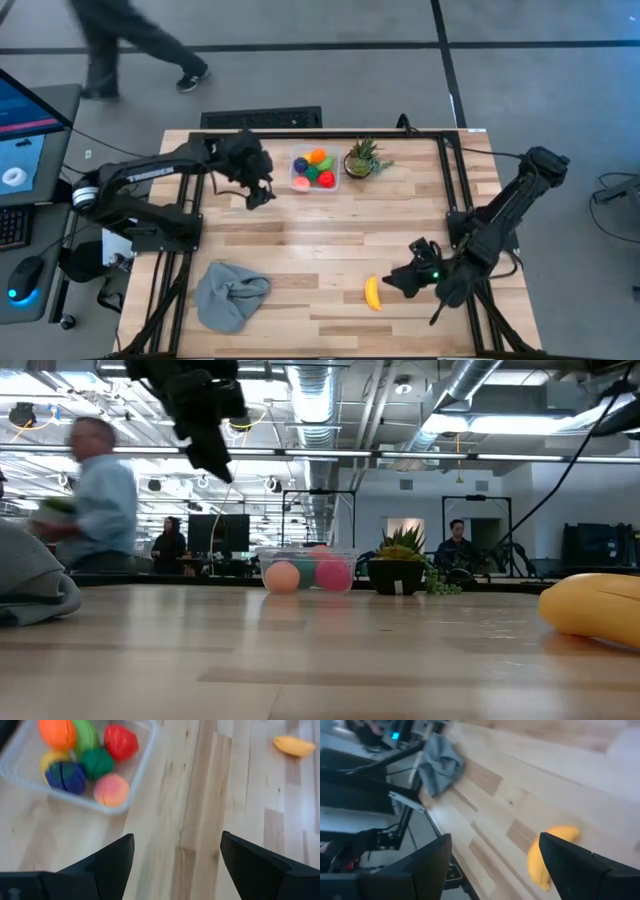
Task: Pick and placing Produce into tupperware
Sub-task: Put the yellow banana into the transparent container
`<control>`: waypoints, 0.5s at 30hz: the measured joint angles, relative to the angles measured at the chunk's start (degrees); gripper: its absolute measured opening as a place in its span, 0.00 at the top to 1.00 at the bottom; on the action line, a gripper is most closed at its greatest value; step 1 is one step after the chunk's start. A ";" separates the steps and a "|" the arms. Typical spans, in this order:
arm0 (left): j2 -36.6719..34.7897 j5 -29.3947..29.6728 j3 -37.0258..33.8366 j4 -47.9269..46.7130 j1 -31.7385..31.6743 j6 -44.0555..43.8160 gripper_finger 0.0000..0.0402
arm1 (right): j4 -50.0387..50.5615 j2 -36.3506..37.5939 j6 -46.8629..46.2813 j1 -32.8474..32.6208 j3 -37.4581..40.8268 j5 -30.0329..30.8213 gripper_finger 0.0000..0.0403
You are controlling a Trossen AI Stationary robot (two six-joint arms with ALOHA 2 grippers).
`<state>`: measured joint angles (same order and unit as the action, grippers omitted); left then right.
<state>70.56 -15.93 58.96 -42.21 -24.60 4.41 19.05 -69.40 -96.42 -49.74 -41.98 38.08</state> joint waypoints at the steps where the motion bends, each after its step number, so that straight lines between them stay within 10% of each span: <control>1: -1.22 0.47 -1.31 0.08 0.50 -0.89 0.29 | 0.58 -1.32 -1.83 0.00 -0.80 -0.99 0.20; 15: -16.41 5.29 -12.59 3.98 4.24 -8.73 0.29 | 18.49 -22.36 -21.59 0.00 -17.68 -8.27 0.21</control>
<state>54.16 -10.64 46.36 -38.23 -20.36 -4.32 37.54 -91.76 -118.01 -49.74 -59.66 29.82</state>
